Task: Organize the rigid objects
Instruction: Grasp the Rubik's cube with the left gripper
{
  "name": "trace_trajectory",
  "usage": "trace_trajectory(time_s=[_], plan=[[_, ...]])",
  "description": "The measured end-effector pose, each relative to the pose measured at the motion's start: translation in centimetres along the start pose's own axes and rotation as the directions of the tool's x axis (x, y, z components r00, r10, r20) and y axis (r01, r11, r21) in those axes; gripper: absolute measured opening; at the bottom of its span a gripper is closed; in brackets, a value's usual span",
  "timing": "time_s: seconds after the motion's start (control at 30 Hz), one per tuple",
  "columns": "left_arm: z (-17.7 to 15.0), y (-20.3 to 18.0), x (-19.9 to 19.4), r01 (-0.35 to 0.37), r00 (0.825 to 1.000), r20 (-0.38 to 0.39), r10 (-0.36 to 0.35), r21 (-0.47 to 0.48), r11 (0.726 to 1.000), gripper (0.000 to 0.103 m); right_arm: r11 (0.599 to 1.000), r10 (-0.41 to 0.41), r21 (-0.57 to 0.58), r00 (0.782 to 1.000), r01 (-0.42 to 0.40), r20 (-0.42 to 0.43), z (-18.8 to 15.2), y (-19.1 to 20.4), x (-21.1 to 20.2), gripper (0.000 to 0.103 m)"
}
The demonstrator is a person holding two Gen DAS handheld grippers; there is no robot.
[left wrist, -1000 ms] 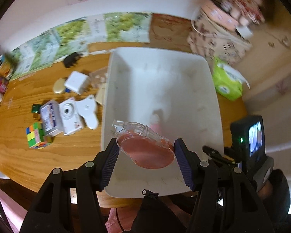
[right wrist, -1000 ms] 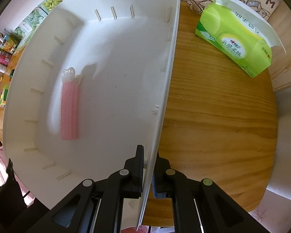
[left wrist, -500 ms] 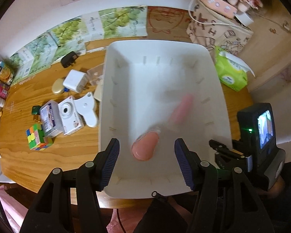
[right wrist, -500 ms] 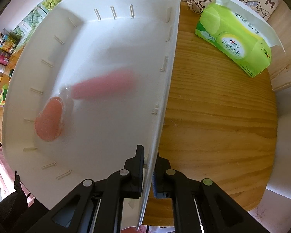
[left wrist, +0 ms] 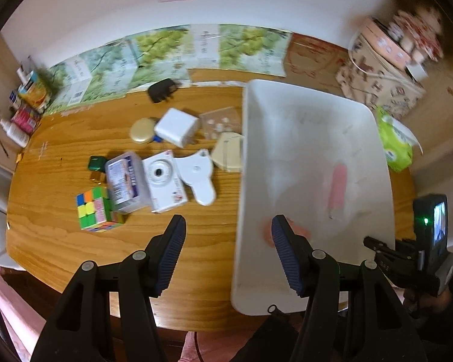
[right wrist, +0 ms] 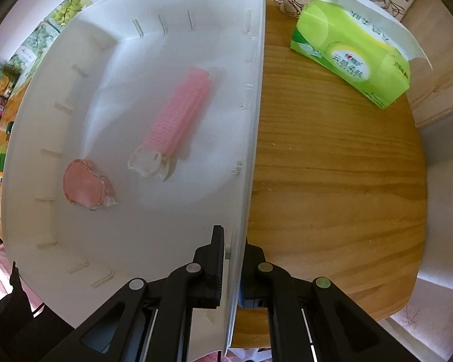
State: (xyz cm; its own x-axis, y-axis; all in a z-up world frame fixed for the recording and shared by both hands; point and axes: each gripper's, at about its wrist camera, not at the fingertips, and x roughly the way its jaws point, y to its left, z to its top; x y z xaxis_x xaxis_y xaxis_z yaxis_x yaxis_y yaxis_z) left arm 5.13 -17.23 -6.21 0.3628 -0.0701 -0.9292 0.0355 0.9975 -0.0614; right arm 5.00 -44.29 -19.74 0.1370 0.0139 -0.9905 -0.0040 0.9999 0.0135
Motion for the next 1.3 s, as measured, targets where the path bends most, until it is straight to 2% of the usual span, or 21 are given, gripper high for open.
trace_trajectory(time_s=[0.37, 0.5, 0.63, 0.83, 1.07, 1.3], plan=[[0.9, 8.7, 0.3, -0.025, 1.000, -0.015, 0.023, -0.110, 0.994, 0.063, 0.996, -0.052, 0.071, 0.998, 0.053, -0.030, 0.0, -0.2, 0.1, 0.007], [1.4, 12.1, 0.8, -0.013, 1.000, -0.021, 0.010, -0.157, 0.987, 0.063, 0.991, -0.059, 0.117, 0.998, 0.063, -0.038, 0.2, -0.6, 0.2, 0.007], [1.7, 15.2, 2.3, -0.028, 0.998, -0.054, 0.017, -0.203, 0.979, 0.063, 0.984, -0.071, 0.163, 0.997, 0.077, -0.044, 0.3, -0.7, 0.4, 0.008], [2.0, 18.5, 5.1, -0.039, 0.993, -0.119, 0.010, -0.239, 0.970, 0.068, 0.975, -0.086, 0.201, 0.995, 0.095, -0.052, 0.6, -1.1, 0.4, 0.010], [2.0, 20.9, 8.9, -0.002, 0.968, -0.238, -0.075, -0.306, 0.952, 0.070, 0.966, -0.072, 0.245, 0.996, 0.083, -0.051, 0.7, -2.8, 0.8, 0.010], [2.2, 21.4, 11.5, 0.026, 0.943, -0.306, -0.128, -0.317, 0.948, 0.070, 0.952, -0.094, 0.288, 0.994, 0.104, -0.050, -0.1, -3.3, 2.3, 0.012]])
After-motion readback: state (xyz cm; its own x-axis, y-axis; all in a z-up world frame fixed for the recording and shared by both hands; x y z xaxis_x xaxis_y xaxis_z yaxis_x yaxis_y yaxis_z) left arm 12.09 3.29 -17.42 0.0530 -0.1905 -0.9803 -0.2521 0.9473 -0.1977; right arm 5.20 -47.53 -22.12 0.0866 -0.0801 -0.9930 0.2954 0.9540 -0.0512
